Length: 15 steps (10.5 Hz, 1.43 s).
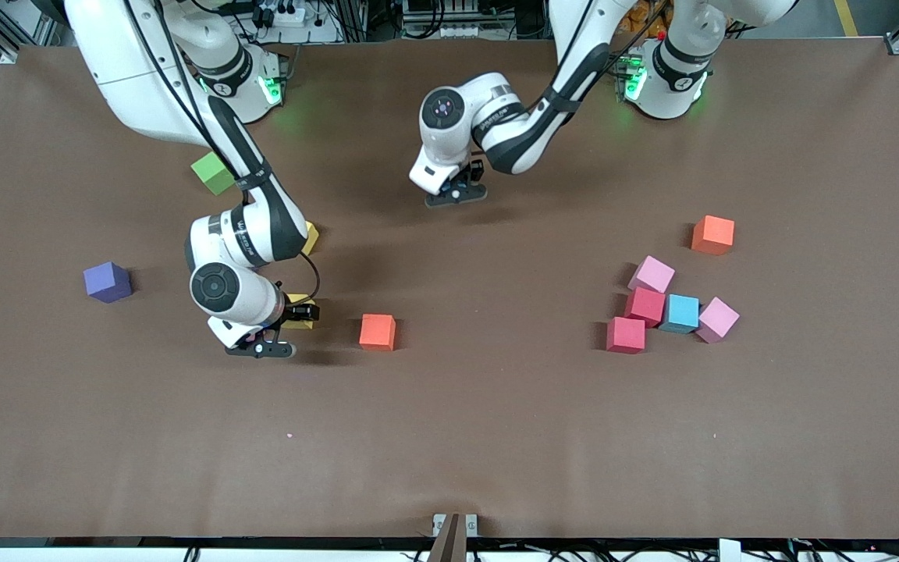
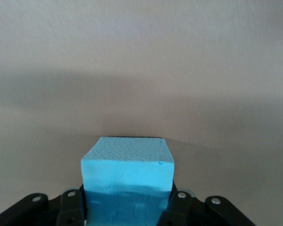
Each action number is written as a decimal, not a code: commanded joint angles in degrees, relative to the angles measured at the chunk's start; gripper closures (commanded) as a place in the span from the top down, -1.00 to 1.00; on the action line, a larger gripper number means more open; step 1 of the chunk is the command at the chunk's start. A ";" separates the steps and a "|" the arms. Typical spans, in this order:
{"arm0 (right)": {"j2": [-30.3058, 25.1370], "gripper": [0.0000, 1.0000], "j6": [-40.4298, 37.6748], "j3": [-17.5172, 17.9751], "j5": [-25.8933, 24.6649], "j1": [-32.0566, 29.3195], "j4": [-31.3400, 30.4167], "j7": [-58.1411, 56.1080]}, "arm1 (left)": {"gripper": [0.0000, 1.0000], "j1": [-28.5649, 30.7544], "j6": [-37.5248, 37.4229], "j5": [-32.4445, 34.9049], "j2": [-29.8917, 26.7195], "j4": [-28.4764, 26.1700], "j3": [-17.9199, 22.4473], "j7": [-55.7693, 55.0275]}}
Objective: Form number 2 with 11 blocks
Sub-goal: 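Carry both cubes to the table centre and set them side by side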
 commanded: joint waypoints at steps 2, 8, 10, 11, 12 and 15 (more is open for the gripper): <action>-3.96 -0.34 1.70 0.46 -0.23 -0.01 -4.31 0.55 | -0.80 0.03 0.80 2.65 -2.26 -2.62 -2.81 -2.67; -16.08 -0.34 -1.91 0.73 -0.14 3.58 -13.78 0.28 | -0.68 1.26 2.46 13.45 -0.52 -2.89 -3.44 -1.35; -18.64 -0.33 -1.91 0.99 0.73 4.55 -16.42 1.07 | 0.72 1.88 2.65 13.47 -0.51 -2.72 -3.44 -2.57; -19.34 -0.33 -2.17 0.90 4.13 4.56 -17.13 1.07 | 1.00 2.23 2.65 13.47 -0.94 -2.63 -3.44 -2.58; -19.96 -0.33 -2.44 0.90 6.77 4.64 -17.40 1.16 | 1.00 3.45 2.39 13.38 -2.25 -2.63 -3.52 -2.67; -20.14 -0.33 -2.97 0.82 8.21 6.21 -17.58 14.53 | 1.00 5.56 -1.90 11.02 -10.93 -3.07 -4.92 -2.41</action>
